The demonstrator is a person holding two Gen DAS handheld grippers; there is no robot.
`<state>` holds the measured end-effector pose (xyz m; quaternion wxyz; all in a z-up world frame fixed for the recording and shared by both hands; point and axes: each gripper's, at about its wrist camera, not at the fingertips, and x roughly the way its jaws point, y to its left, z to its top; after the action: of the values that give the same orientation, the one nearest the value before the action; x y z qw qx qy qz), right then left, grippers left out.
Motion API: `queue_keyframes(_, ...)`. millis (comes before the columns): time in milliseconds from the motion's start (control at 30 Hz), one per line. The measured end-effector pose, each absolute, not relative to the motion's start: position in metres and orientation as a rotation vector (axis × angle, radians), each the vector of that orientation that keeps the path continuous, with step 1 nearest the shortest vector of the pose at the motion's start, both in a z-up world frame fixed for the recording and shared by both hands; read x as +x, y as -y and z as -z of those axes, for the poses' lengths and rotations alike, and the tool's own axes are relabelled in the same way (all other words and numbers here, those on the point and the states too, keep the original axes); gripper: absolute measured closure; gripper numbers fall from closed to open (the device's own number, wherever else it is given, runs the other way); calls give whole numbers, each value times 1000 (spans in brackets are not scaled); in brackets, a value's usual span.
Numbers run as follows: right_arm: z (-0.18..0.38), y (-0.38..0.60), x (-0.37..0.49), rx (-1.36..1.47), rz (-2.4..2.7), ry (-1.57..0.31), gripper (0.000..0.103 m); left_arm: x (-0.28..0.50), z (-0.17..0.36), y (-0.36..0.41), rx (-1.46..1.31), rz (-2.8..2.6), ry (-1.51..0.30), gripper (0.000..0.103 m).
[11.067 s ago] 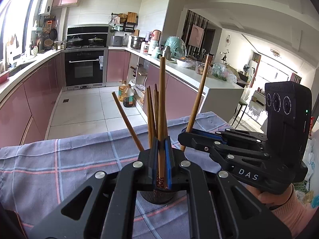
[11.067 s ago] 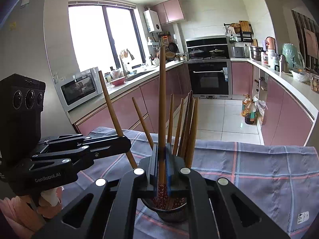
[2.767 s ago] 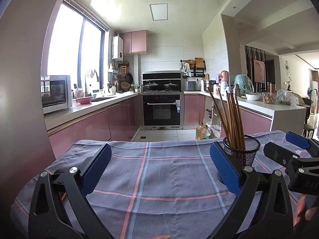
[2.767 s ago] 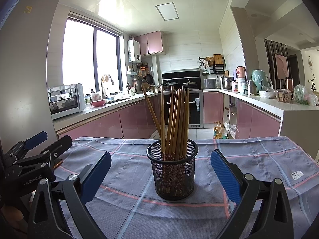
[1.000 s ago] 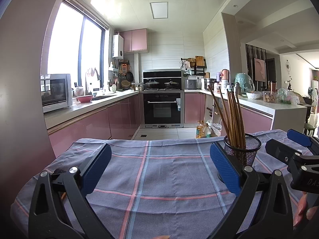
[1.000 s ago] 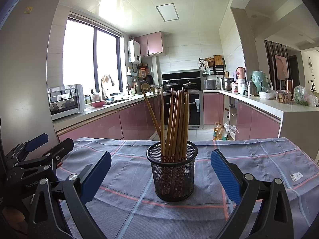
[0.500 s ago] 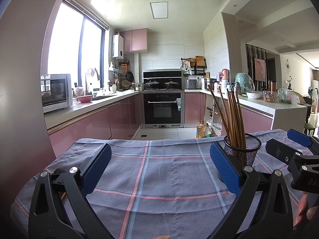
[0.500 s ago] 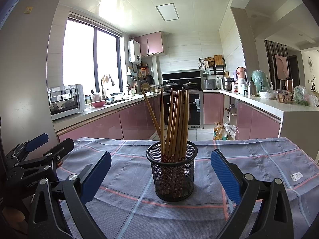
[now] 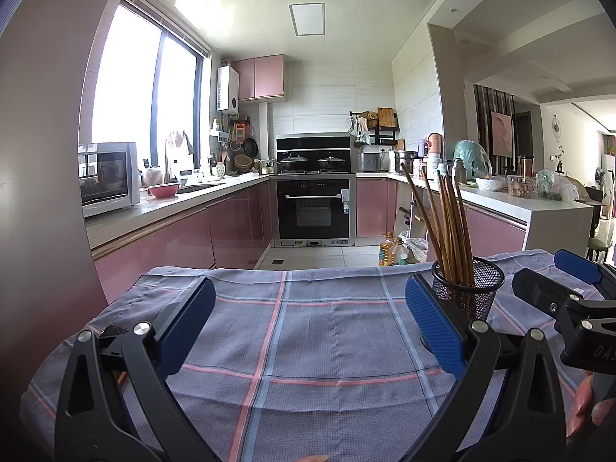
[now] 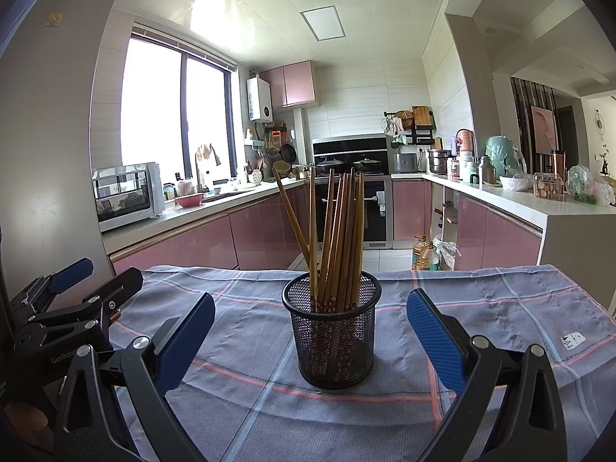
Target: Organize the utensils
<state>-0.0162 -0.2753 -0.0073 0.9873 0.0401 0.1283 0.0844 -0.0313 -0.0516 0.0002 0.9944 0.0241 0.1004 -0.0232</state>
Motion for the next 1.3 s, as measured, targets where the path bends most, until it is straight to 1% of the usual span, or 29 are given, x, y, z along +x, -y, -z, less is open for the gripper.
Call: queue_keyframes(1300,10,276,-14,86,-168,-267,7,-31,3,54,51,43,-215,6)
